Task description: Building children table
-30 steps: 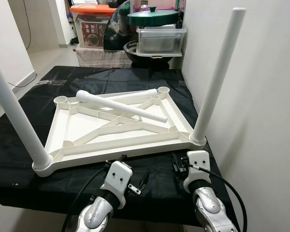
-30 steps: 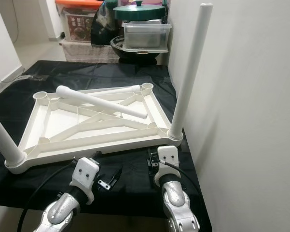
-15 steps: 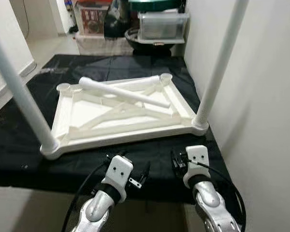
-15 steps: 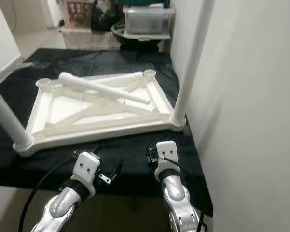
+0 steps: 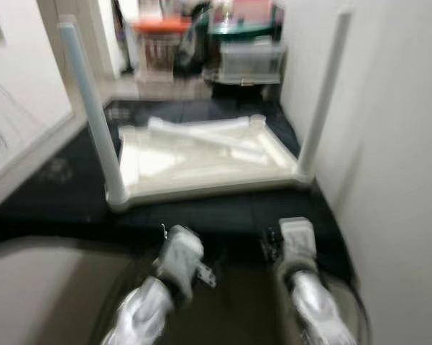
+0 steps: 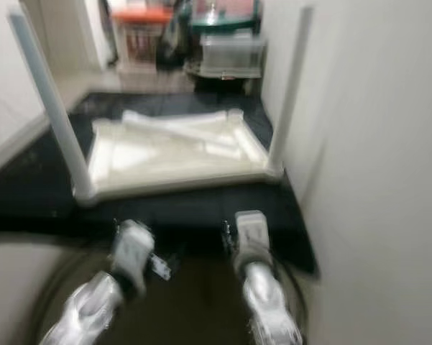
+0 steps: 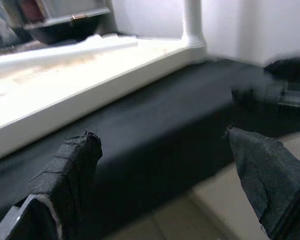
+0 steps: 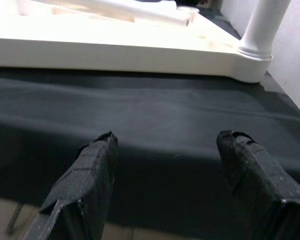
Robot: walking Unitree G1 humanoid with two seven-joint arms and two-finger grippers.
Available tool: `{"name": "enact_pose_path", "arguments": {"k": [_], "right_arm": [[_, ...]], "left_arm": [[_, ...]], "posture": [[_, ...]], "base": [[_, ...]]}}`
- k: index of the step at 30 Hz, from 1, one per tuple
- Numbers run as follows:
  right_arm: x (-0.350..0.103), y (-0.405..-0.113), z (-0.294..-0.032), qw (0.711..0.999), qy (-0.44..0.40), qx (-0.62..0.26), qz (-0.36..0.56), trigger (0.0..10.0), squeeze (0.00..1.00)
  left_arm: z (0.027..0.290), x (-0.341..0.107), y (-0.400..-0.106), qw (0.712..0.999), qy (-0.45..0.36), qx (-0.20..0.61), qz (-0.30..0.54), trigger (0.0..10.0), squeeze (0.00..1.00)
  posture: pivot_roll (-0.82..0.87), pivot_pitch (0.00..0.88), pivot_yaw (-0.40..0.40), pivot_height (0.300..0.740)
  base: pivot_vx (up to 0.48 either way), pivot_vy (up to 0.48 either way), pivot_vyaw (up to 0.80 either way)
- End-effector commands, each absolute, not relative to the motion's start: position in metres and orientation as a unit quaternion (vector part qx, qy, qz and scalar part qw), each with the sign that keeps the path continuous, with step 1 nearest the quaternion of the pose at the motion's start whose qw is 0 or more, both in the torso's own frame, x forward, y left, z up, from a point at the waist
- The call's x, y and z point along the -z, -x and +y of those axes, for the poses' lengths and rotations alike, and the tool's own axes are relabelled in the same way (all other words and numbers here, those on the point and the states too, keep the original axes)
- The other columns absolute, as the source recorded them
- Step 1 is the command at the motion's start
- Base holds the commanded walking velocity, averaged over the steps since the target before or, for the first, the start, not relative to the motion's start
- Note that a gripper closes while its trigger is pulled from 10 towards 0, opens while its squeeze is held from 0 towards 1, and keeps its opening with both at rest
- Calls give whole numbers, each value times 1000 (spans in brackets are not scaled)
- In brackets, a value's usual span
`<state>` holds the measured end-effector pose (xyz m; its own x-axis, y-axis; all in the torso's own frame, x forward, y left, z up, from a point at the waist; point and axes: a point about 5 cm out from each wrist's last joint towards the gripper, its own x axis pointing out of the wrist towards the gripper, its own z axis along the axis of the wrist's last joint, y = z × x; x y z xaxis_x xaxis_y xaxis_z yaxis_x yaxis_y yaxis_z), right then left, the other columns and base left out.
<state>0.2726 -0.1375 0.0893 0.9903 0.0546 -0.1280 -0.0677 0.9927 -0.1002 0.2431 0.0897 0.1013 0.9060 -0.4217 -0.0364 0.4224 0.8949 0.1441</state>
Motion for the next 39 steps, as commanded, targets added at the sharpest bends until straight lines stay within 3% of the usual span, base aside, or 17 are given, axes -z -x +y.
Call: {"name": "enact_pose_path", "arguments": {"k": [1, 19, 39], "right_arm": [[-88, -272, -139, 996, 58, -30, 68, 10000, 0], [-88, -272, -138, 995, 57, -34, 74, 10000, 0], [-87, -271, -138, 995, 52, -32, 78, 10000, 0]], "left_arm": [[89, -97, -242, 973, -73, 217, 13, 10000, 0], [94, -95, -243, 979, -51, 196, 26, 10000, 0], [97, -93, -243, 980, -49, 191, 37, 10000, 0]], "posture": [[51, 0, -21, 740], [53, 0, -20, 740], [53, 0, -16, 740]], "base": [[-274, 0, 0], [-45, 0, 0], [0, 445, 0]]}}
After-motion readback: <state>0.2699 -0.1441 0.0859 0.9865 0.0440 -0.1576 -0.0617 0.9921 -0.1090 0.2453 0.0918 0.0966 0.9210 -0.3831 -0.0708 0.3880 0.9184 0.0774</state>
